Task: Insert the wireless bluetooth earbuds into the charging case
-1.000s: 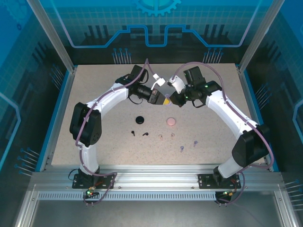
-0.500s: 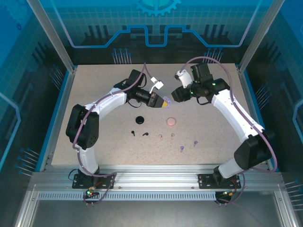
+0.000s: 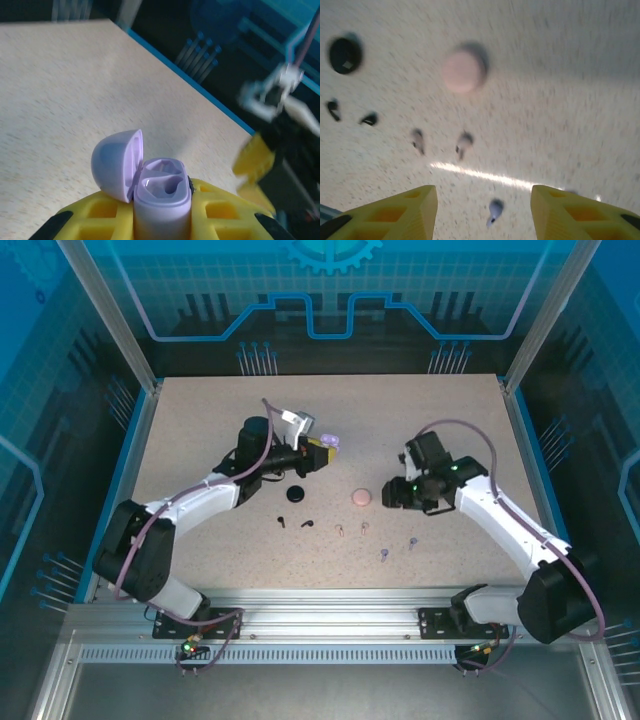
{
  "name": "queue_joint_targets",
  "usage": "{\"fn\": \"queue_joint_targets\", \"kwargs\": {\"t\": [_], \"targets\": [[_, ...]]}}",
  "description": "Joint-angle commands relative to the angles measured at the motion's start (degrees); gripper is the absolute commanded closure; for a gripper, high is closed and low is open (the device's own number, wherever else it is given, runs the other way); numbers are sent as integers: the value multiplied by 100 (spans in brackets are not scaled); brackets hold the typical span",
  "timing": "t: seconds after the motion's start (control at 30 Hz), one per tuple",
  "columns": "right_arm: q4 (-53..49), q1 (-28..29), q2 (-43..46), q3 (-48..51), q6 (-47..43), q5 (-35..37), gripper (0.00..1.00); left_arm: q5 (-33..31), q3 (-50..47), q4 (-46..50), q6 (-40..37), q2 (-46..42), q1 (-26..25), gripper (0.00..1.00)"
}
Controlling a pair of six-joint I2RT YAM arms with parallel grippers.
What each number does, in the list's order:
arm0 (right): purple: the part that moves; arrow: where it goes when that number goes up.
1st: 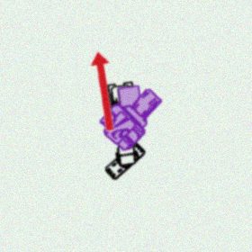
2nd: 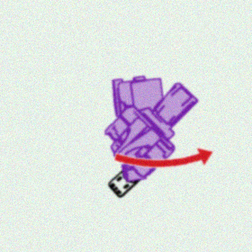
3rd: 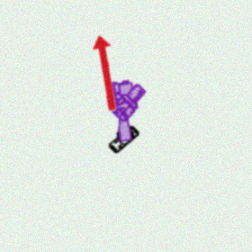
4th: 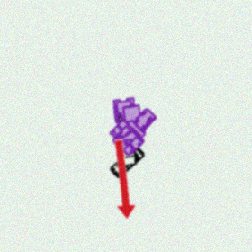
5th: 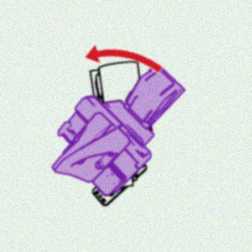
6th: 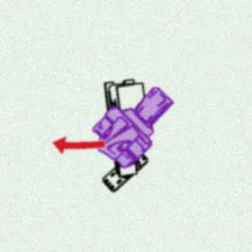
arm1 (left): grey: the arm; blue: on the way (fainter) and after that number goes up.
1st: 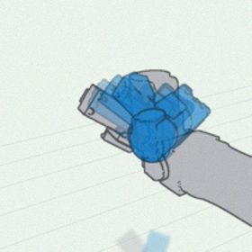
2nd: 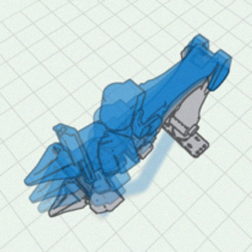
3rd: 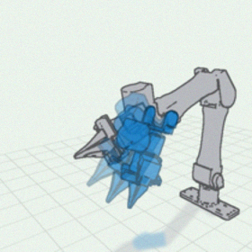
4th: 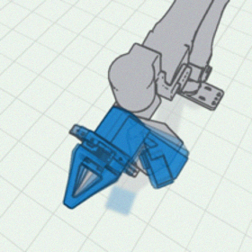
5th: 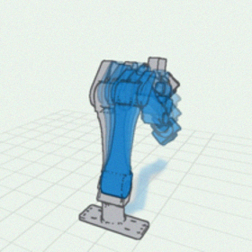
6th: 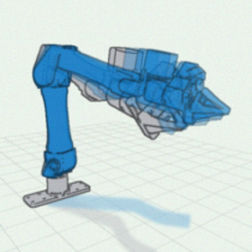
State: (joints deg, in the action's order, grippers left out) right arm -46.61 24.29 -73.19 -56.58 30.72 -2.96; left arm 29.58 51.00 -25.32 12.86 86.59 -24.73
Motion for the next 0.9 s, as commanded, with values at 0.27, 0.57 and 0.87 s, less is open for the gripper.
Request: {"fn": "queue_joint_targets", "kwargs": {"t": [0.27,0.57,0.87], "targets": [[-94,1339,137,1124,2485,872,50,-2400,-617,-2315,-1088,-668,-722,100],[-14,1838,-738,908,3016,1066,52,-3384,-694,-2938,-941,-855,-810,100],[73,1924,-1261,797,3198,1107,58,-3257,-648,-2760,-946,-1117,-810,100]]}}
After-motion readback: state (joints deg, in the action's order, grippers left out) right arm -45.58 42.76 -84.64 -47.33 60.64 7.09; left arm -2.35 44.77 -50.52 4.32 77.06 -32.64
